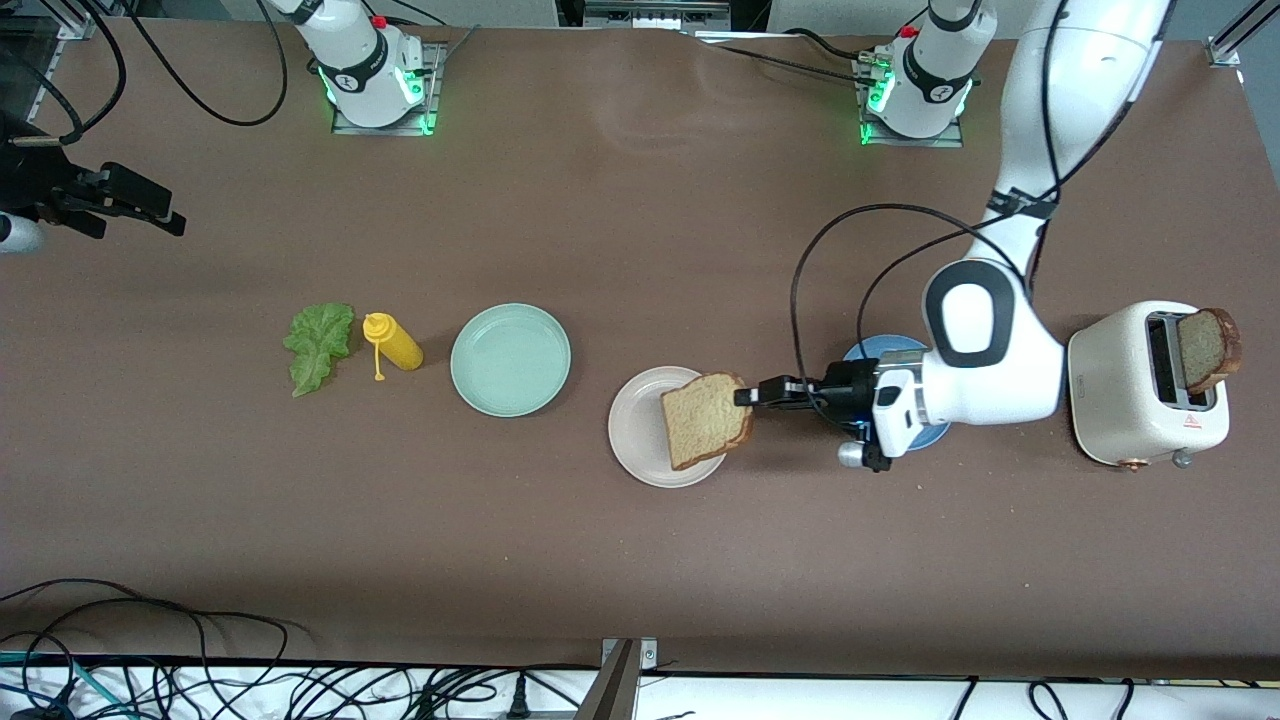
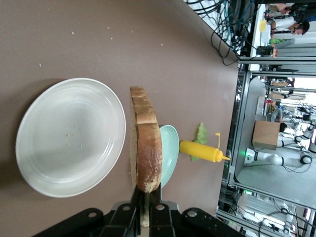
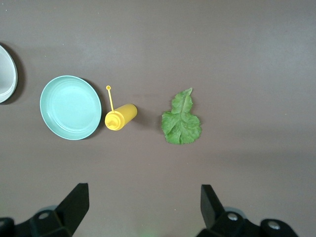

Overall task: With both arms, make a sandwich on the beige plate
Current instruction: 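Lift the bread slice out and carry it over the beige plate, then lower the bread onto the beige plate and open the left gripper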

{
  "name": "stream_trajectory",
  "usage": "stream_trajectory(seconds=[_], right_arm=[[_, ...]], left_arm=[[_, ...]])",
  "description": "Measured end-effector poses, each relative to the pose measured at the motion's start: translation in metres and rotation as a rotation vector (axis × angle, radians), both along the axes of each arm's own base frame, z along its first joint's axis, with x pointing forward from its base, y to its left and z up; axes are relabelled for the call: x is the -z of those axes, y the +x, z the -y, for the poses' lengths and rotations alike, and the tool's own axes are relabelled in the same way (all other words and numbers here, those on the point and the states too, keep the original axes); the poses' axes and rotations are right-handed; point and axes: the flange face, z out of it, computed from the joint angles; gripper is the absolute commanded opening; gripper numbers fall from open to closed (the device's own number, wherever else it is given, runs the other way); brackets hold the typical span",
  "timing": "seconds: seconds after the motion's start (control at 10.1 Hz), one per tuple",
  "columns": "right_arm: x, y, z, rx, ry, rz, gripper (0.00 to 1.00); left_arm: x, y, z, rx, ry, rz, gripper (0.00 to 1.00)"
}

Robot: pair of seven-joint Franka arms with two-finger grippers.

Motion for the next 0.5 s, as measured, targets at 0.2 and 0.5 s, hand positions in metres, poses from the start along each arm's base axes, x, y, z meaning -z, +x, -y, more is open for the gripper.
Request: stream_trajectory(seconds=[0.2,0.5], right_arm=[[0.000,0.000,0.000,0.000,0.000,0.000,1.00],[0.000,0.000,0.000,0.001,0.000,0.000,1.00]], left_arm=[[0.021,-0.007,0.028,-0.031,0.015,-0.001,0.00],[0.036,-0.012,0.041,-0.043,0.036,0.000,0.00]])
